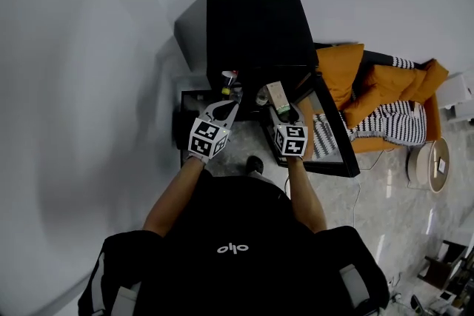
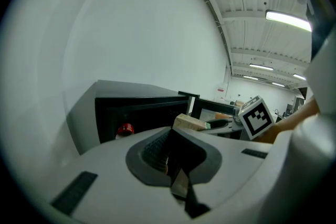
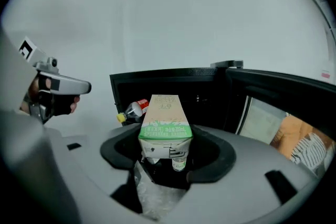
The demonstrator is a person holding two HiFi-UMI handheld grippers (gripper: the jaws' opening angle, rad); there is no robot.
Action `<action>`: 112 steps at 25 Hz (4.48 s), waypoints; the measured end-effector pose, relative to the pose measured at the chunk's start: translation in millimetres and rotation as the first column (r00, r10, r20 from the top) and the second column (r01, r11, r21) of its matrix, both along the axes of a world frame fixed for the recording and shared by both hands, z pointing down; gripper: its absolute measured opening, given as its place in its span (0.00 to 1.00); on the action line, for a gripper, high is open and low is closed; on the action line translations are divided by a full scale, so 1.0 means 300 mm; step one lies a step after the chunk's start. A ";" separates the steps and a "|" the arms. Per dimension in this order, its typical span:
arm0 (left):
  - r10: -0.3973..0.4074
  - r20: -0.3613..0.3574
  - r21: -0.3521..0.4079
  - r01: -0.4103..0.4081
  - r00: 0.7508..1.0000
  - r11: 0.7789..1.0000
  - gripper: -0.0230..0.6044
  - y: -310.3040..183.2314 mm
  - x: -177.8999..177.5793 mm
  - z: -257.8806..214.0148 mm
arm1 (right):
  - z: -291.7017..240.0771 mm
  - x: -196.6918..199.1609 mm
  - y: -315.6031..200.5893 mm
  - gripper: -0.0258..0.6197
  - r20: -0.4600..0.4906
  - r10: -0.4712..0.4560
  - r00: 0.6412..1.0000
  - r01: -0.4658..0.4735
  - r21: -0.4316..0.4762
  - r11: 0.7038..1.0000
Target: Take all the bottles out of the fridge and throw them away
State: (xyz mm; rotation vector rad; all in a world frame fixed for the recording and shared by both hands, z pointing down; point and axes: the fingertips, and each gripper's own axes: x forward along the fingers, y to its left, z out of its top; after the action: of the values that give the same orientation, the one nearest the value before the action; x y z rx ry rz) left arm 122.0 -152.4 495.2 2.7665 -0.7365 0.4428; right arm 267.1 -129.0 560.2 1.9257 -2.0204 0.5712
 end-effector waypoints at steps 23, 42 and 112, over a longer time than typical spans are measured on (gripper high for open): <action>-0.285 -0.044 0.012 0.286 0.957 0.958 0.04 0.032 -0.409 -0.026 | -0.207 -0.398 -0.004 0.45 -0.022 -0.290 0.957 0.291 0.098 0.952; -0.670 -0.042 -0.011 0.670 0.742 0.742 0.04 0.092 -0.971 0.018 | -0.140 -1.015 -0.135 0.45 0.009 -0.669 0.744 0.667 0.058 0.743; -0.600 0.091 -0.187 0.605 0.795 0.774 0.04 -0.184 -1.155 1.235 | 1.408 -1.374 -0.384 0.52 0.180 -0.539 0.823 0.566 -0.180 0.805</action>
State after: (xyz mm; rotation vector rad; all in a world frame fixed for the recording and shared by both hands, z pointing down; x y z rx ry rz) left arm -224.3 -207.6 865.7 2.1609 -1.4277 0.3857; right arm -145.3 -244.4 982.6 1.1037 -2.3284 0.7303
